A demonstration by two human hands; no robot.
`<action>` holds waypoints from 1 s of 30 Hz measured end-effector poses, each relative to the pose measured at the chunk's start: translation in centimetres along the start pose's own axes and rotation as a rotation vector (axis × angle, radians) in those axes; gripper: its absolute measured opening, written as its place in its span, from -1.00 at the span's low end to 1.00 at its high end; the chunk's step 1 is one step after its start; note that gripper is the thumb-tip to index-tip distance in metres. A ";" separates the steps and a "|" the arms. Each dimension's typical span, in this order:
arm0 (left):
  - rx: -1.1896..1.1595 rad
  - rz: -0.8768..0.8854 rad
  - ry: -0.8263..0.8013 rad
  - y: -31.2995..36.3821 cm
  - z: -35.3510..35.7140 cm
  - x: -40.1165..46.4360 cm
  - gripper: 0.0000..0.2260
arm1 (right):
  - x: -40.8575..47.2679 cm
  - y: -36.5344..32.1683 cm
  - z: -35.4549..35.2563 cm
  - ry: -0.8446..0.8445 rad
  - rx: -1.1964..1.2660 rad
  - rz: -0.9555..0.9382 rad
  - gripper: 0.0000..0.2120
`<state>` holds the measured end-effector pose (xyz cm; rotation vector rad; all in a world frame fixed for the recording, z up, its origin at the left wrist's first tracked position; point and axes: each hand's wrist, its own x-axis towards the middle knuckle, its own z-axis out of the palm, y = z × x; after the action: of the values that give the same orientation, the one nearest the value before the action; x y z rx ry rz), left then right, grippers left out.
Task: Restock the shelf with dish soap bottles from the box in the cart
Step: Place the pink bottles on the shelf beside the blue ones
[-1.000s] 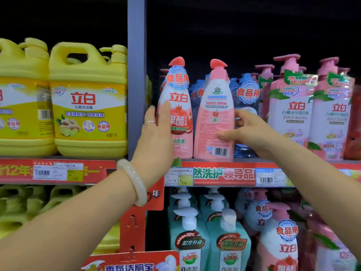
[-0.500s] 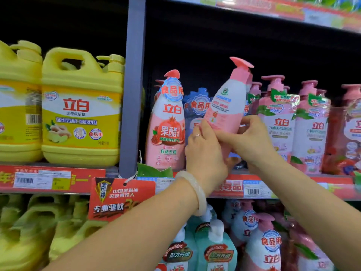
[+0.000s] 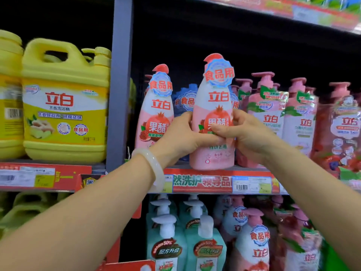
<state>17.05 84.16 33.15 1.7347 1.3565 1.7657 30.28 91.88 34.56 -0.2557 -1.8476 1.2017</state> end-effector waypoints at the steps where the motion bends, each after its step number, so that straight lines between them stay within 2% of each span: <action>1: 0.139 0.032 0.066 0.6 -0.4 0.0 -0.56 | 0.2 0.2 0.1 0.048 0.008 -0.008 -0.63; 4: 0.571 0.259 0.415 1.3 -2.0 -0.7 -0.59 | 0.9 1.2 0.3 0.169 -0.005 -0.016 -0.66; 6: 0.800 0.378 0.571 0.8 -3.2 -1.4 -0.53 | 1.3 2.1 0.5 0.211 -0.005 -0.020 -0.63; 7: 0.894 0.372 0.584 0.2 -3.7 -1.6 -0.45 | 1.5 2.5 0.7 0.217 -0.006 -0.023 -0.62; 9: 0.983 0.231 0.527 -0.9 -4.4 -1.6 -0.23 | 2.0 2.9 1.3 0.206 -0.002 -0.025 -0.61; 11: 0.978 0.104 0.465 -1.7 -4.7 -1.4 -0.04 | 2.5 3.2 1.9 0.188 -0.013 -0.024 -0.57; 13: 0.950 0.074 0.439 -2.2 -4.8 -1.2 0.04 | 2.9 3.7 2.5 0.173 -0.048 -0.013 -0.51; 19: 0.752 -0.013 0.400 -1.9 -5.0 0.1 0.09 | 3.5 4.6 2.4 0.095 -0.006 0.078 -0.58; 25: 0.607 -0.029 0.387 -2.2 -6.2 0.6 0.10 | 3.5 4.4 2.7 0.039 -0.022 0.049 -0.54; 28: 0.792 -0.024 0.424 -2.3 -5.3 -0.1 0.01 | 3.1 4.3 2.8 0.055 -0.127 0.053 -0.51; 30: 1.038 0.152 0.454 -2.5 -4.0 -0.9 -0.13 | 2.8 3.8 2.5 0.068 -0.303 0.036 -0.54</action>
<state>12.65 83.15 31.42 1.9444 2.7515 1.6996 25.67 93.86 32.66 -0.4937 -1.9678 0.9215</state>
